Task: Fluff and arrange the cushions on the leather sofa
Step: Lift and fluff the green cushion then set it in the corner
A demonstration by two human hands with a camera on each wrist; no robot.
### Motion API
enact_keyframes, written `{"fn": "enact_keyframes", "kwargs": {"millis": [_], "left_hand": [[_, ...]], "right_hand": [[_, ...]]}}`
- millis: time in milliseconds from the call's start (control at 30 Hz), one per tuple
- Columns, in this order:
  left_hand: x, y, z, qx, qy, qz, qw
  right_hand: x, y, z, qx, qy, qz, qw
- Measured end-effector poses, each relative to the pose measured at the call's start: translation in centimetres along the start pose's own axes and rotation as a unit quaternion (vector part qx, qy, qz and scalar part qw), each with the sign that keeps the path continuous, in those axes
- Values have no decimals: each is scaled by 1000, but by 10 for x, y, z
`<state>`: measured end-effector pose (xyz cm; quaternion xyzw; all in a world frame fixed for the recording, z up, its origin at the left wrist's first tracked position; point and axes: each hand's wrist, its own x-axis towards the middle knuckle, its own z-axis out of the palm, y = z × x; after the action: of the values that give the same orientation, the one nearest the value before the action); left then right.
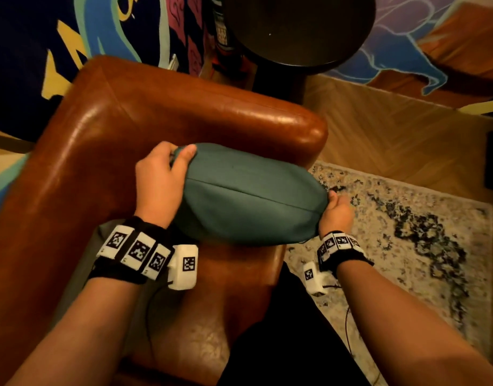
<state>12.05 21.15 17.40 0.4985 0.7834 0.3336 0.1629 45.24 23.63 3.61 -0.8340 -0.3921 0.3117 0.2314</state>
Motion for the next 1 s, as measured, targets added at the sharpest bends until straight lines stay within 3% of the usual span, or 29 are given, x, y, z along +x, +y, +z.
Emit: {"fn": "enact_keyframes", "kwargs": {"millis": [67, 133, 200, 300, 367, 433, 500, 533, 600, 667, 733, 800, 833, 933, 1000], "left_hand": [[-4, 29, -2, -20, 3, 1, 1000], [-11, 55, 2, -30, 11, 4, 999], [-26, 78, 14, -24, -2, 25, 999], [-52, 100, 61, 10, -105, 49, 993], [-68, 95, 101, 4, -232, 35, 972], [-81, 72, 130, -18, -371, 36, 928], [-85, 38, 140, -1, -447, 63, 892], [-81, 21, 140, 18, -436, 71, 897], [-65, -13, 128, 96, -334, 51, 936], [-38, -46, 102, 230, -186, -31, 955], [-8, -76, 70, 264, -68, -166, 948], [17, -104, 49, 183, -75, -267, 943], [24, -111, 45, 116, -102, -276, 949], [25, -106, 45, -36, -83, -238, 967], [21, -95, 41, -70, -65, -217, 972]], "right_hand": [[0, 4, 6, -23, -43, 42, 998], [1, 6, 11, -103, -144, 65, 982], [-6, 5, 12, -180, -244, 23, 953], [-21, 1, 9, -129, -387, -132, 904], [-38, 3, 9, -15, -465, -122, 877], [-51, 16, 12, 76, -448, -42, 890], [-58, 28, 16, 87, -313, 10, 946], [-50, 43, 19, 75, -255, 20, 964], [-44, 67, 22, 117, -186, 63, 974], [-49, 61, 11, 162, -135, 94, 973], [-45, 56, 6, 212, -116, 108, 964], [-44, 47, 3, 215, -113, 96, 965], [-43, 45, 5, 191, -108, 81, 972], [-45, 31, 9, 94, -97, 19, 991], [-45, 21, 2, 66, -104, 0, 992]]}}
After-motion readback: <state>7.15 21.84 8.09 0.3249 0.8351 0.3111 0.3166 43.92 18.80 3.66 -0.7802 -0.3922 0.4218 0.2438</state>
